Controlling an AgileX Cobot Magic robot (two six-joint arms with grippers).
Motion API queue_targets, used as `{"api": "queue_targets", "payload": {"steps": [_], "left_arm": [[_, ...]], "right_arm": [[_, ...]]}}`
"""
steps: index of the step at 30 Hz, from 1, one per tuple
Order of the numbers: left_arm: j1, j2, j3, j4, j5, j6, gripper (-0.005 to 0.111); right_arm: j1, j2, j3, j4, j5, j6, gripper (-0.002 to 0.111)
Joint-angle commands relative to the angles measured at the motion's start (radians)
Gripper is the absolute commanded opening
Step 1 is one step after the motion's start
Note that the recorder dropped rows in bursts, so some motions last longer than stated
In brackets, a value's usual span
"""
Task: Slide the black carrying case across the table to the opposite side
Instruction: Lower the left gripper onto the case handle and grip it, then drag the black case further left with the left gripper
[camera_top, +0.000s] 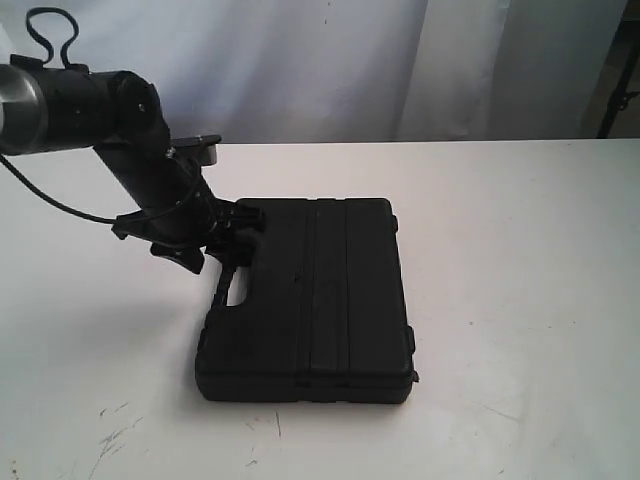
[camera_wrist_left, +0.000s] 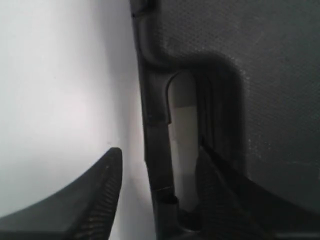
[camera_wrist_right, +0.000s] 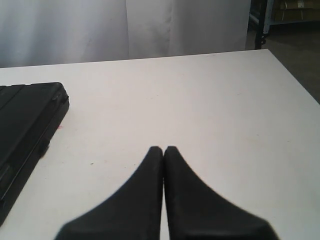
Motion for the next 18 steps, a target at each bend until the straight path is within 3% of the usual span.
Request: {"api": "queue_targets", "payload": {"steps": [1, 16, 18], "left_arm": [[-0.012, 0.024, -0.007, -0.001, -0.021, 0.005, 0.045], [-0.012, 0.092, -0.007, 0.001, -0.021, 0.005, 0.044], [-0.012, 0.092, -0.007, 0.003, -0.021, 0.001, 0.029]], "right_arm": [[0.001, -0.004, 0.004, -0.010, -0.003, -0.001, 0.000], [0.001, -0.004, 0.004, -0.010, -0.003, -0.001, 0.000], [0.001, -0.004, 0.004, -0.010, -0.003, -0.001, 0.000]]}}
